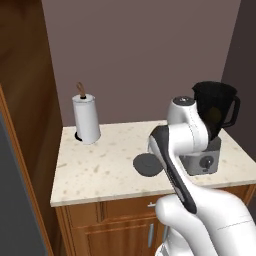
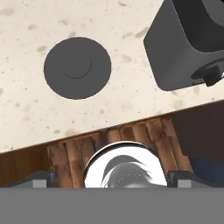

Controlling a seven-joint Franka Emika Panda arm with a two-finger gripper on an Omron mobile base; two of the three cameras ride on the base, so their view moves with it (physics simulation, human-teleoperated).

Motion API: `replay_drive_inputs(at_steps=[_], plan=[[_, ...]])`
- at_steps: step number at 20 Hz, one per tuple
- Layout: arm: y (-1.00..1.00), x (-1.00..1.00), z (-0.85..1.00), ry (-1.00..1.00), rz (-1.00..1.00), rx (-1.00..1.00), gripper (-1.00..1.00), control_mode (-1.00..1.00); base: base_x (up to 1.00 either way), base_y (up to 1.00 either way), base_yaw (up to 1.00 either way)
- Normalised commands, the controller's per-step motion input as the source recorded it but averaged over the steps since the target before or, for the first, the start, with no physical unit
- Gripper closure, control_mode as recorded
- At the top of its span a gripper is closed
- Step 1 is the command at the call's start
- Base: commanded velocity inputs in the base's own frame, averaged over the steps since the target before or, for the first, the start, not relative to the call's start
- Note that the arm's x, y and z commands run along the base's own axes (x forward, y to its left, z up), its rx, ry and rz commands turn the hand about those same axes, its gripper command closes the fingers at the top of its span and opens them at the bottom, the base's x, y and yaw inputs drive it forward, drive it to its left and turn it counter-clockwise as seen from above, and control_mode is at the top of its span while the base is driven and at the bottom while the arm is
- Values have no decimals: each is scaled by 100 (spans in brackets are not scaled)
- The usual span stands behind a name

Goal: Grab the lemon and onion from the fridge, place them in the blender, close the lid, and turn on the blender to create a marinade.

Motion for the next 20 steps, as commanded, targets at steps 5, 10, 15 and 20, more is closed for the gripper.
replay_drive_inputs(at_steps=[5,10,15,20], plan=[[9,51,-44,0,0,0,-100,-100,0,0,0],[24,54,-41,6,0,0,-100,-100,0,0,0],[9,46,-42,3,0,0,-100,-100,0,0,0],[0,38,-39,0,0,0,-100,-100,0,0,0]])
